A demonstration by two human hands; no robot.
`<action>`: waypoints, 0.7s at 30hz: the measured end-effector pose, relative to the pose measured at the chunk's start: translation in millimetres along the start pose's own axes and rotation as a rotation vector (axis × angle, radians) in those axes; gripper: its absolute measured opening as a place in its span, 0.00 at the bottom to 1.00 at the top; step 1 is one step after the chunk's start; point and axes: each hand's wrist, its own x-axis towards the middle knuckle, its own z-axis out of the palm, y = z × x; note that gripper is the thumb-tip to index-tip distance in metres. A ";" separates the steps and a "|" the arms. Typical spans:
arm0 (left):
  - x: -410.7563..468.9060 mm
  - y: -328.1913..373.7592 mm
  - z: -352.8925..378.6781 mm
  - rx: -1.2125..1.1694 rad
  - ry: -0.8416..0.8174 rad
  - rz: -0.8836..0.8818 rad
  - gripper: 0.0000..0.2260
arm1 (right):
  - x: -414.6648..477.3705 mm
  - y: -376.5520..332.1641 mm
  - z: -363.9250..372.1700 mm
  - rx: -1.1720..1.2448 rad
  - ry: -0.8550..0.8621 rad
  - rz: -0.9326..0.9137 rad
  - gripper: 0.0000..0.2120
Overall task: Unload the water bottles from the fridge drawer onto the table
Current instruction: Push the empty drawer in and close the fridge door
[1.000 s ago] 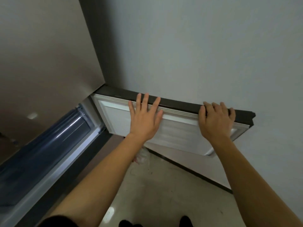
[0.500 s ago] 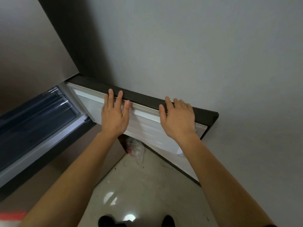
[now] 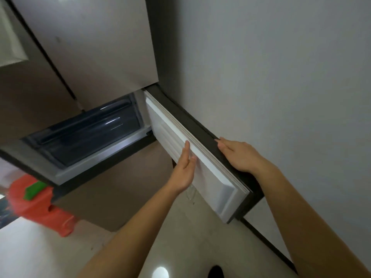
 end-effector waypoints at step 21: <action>-211.2 -70.2 -259.9 0.054 0.688 -0.139 0.20 | 23.6 -295.3 225.5 0.711 -0.069 -0.019 0.40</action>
